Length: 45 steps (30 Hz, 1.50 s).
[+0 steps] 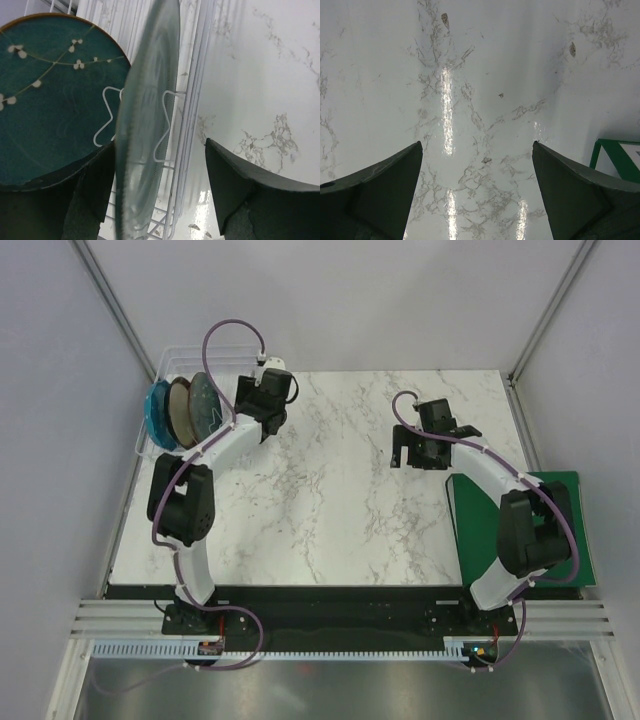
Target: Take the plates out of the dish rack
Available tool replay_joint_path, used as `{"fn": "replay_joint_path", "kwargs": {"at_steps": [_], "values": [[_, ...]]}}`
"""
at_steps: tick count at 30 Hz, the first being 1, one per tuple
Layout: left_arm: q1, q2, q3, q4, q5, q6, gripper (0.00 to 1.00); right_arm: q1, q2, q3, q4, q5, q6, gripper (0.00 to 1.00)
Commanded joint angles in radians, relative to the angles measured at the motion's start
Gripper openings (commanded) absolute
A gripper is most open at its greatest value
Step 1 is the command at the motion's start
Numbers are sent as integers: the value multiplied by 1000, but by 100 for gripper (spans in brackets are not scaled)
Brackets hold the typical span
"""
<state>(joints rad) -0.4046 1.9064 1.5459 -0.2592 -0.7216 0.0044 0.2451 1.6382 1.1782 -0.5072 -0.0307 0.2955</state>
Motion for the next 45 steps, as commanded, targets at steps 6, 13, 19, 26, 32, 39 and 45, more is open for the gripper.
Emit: {"fn": "replay_joint_path", "kwargs": {"at_steps": [6,13,19,26,32,39,45], "values": [[3,20,22,127,-200,55,27,2,28,-2,27,-12,-22,98],[3,0,16,199,-314,104,2,0,46,-3,27,-34,-21,98],[3,-52,2,311,-390,190,2,0,49,-2,27,-40,-21,98],[3,-73,43,469,-466,399,2,0,52,0,27,-61,-18,98],[-17,-161,83,402,-409,415,2,0,8,-23,64,-106,-29,98],[-28,-314,267,-133,-40,22,2,-1,-81,-40,197,-276,10,98],[-22,-412,211,-250,381,-217,2,-1,-141,-49,292,-374,80,98]]}}
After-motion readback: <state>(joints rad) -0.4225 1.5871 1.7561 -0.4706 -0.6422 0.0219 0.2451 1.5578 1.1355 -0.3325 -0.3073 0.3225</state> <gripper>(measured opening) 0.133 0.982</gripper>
